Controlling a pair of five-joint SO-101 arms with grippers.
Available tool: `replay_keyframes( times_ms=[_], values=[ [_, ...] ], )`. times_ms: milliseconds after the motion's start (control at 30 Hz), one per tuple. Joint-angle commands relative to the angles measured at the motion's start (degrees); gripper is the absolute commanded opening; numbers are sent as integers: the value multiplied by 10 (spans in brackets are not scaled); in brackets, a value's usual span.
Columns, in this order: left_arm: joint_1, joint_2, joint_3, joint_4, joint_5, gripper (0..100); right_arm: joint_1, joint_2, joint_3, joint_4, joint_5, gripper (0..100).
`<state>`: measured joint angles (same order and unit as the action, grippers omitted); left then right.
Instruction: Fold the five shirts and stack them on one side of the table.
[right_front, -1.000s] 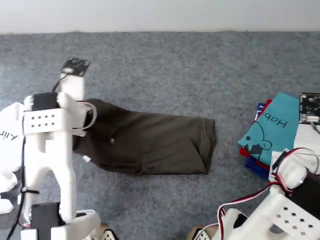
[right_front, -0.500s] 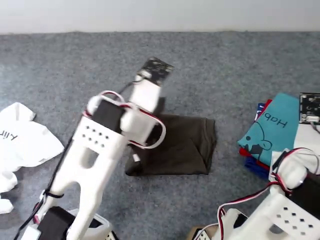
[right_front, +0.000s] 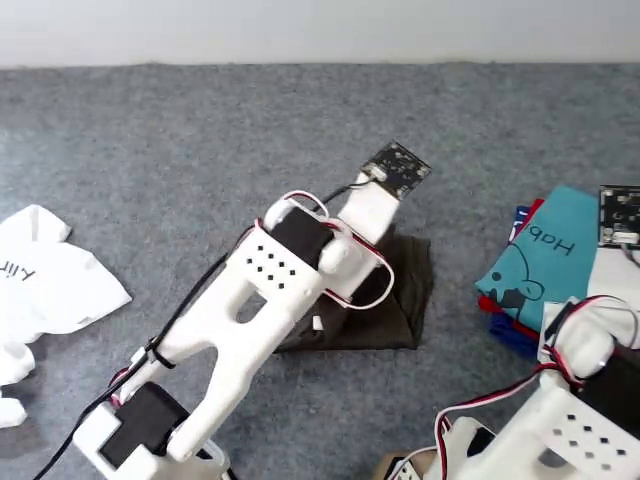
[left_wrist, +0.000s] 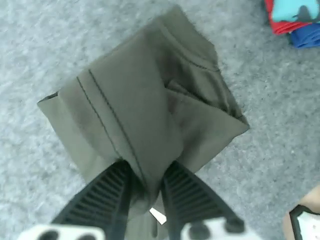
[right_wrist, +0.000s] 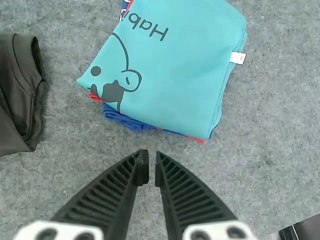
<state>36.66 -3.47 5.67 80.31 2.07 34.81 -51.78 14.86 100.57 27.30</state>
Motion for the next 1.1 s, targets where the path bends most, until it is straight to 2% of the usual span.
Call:
replay_keyframes(
  times_ms=[0,167,300,533,633,833,1067],
  values=[
    [10,-4,-23,-19,3,43,7,-6,0,22,0,42],
    [-5,-11,-30,-18,6,203,7,-6,0,22,0,43],
    [-34,-11,-73,4,3,206,7,-6,0,22,0,43],
    [-123,-5,-111,31,2,205,7,-6,0,22,-1,43],
    [-144,11,-94,27,2,150,7,-6,0,22,-1,43],
    [-120,106,-56,36,-69,21,7,-6,0,22,-1,43],
    [-38,181,-59,85,-74,14,7,-6,0,22,-1,43]
  ],
)
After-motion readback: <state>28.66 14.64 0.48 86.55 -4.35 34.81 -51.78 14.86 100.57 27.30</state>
